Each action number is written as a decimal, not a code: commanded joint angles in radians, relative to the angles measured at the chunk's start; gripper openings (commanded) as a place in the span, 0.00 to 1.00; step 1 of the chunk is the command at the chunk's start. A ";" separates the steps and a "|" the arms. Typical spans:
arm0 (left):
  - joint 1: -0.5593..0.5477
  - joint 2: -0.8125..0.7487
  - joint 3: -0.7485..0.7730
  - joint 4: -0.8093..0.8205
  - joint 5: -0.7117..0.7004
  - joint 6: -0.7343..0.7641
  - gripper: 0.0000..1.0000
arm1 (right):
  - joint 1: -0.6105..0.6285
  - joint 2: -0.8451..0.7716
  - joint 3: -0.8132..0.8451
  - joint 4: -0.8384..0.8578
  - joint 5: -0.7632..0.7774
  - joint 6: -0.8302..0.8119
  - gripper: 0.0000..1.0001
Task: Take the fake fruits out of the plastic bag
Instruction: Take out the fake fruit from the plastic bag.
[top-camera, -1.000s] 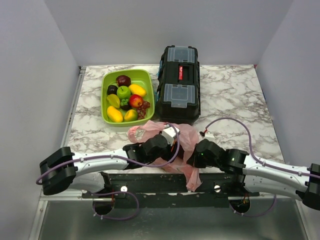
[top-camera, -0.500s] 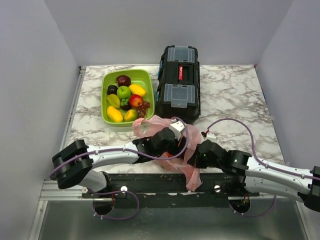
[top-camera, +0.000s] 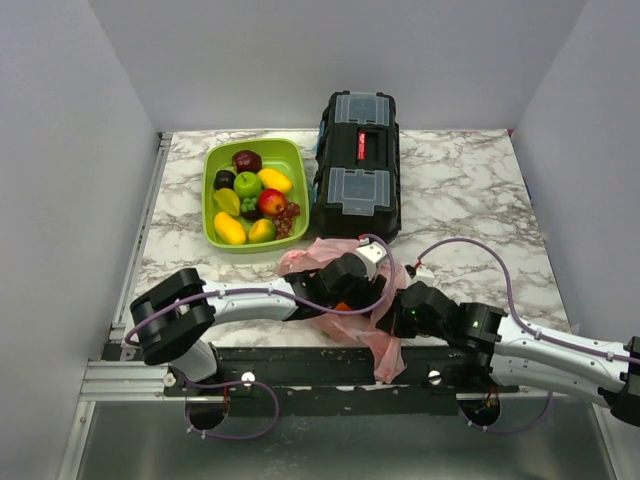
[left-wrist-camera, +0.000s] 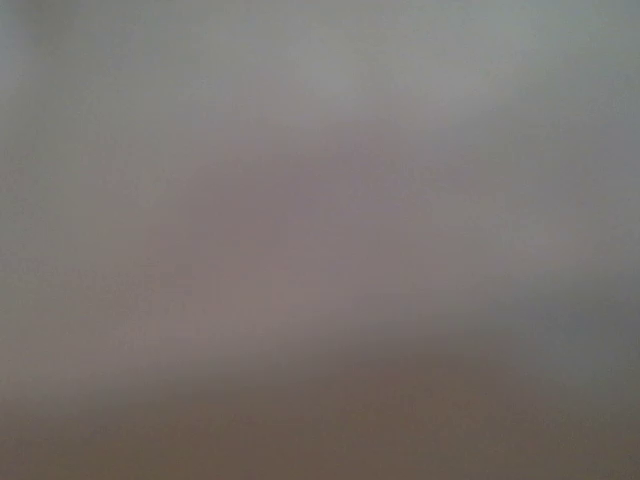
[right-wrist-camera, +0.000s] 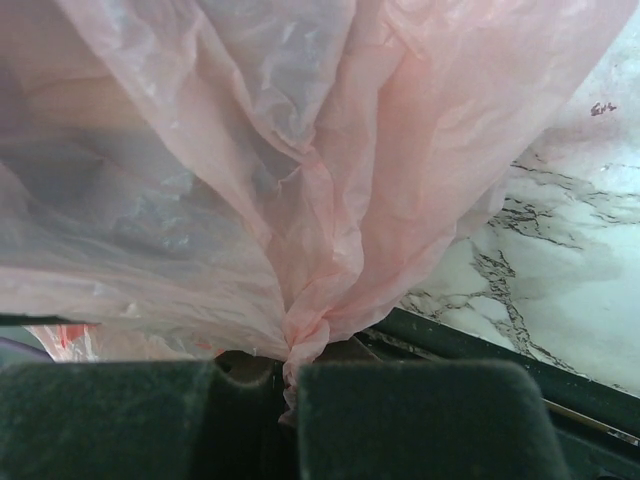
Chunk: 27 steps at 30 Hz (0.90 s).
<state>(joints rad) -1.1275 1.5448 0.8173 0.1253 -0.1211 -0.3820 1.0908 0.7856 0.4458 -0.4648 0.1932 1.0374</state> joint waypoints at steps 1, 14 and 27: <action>-0.010 0.042 0.037 -0.047 0.081 0.005 0.68 | 0.000 -0.027 -0.012 -0.021 0.013 0.003 0.01; -0.022 0.129 0.096 -0.086 0.087 0.028 0.71 | 0.000 -0.039 -0.026 -0.011 0.015 0.007 0.01; -0.022 -0.049 0.078 -0.148 0.060 0.057 0.44 | 0.001 -0.036 -0.024 0.000 0.052 0.006 0.01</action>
<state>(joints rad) -1.1439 1.5845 0.9012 0.0170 -0.0563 -0.3416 1.0908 0.7490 0.4339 -0.4652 0.2005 1.0393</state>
